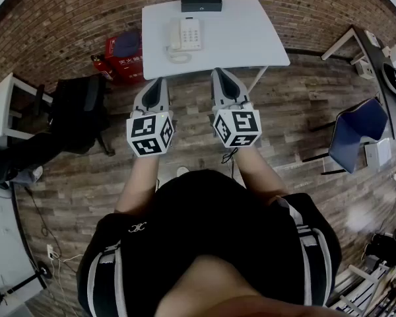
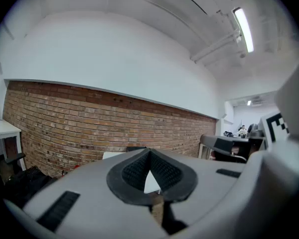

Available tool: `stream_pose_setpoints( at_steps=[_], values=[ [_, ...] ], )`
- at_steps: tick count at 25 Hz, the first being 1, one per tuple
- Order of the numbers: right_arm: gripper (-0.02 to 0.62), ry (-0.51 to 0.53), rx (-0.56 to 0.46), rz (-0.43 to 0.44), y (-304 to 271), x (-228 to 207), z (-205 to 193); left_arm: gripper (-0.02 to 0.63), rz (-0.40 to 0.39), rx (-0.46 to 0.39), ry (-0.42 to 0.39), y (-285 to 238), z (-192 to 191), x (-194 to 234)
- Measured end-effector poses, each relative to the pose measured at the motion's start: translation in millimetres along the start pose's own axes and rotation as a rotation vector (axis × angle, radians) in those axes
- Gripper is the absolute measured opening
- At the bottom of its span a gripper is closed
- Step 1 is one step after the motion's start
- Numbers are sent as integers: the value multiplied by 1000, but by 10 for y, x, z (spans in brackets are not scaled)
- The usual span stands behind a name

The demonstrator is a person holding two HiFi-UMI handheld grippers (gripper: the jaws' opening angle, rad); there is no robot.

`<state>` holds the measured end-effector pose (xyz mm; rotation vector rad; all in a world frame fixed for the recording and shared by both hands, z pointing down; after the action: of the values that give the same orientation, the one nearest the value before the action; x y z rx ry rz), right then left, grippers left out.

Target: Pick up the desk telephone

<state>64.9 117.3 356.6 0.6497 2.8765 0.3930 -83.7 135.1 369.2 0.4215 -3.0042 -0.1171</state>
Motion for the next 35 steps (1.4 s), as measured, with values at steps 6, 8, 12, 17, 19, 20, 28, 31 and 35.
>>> stream_pose_setpoints(
  at_steps=[6,8,12,17,19,20,28,31,35],
  values=[
    [-2,-23,-1,-9,-63,140,-63,0,-9,-27,7,44,49,159],
    [-2,-18,3,-13,-93,176,-83,0,-10,-28,14,39,42,219],
    [-2,-11,-5,-25,-146,232,-88,0,-28,-27,25,13,20,306],
    [-2,3,-2,-48,-173,360,-168,0,-65,-22,37,19,-43,426],
    [-2,12,-6,-50,-170,439,-192,0,-78,-19,36,34,-70,475],
    [-2,15,-8,-51,-170,474,-200,0,-84,-17,35,38,-79,497],
    [-2,8,-21,-65,-232,465,-254,0,-104,-19,47,-50,-108,553],
    [-2,-6,-35,-63,-322,403,-273,0,-102,-15,73,-153,-136,586],
    [-2,-11,-46,-54,-516,309,-358,0,-99,-11,72,-320,-187,668]
  ],
)
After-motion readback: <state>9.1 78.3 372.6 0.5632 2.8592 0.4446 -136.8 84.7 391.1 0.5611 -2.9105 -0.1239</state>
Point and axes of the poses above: the fingertips, and each gripper's own axes: y backward along the fingers, x to its left, z out of its top, the point moved 1 cm from there along y, backward along the fingers, and after that the axes turned 14 degrees about -x, right-handed, at the moved point
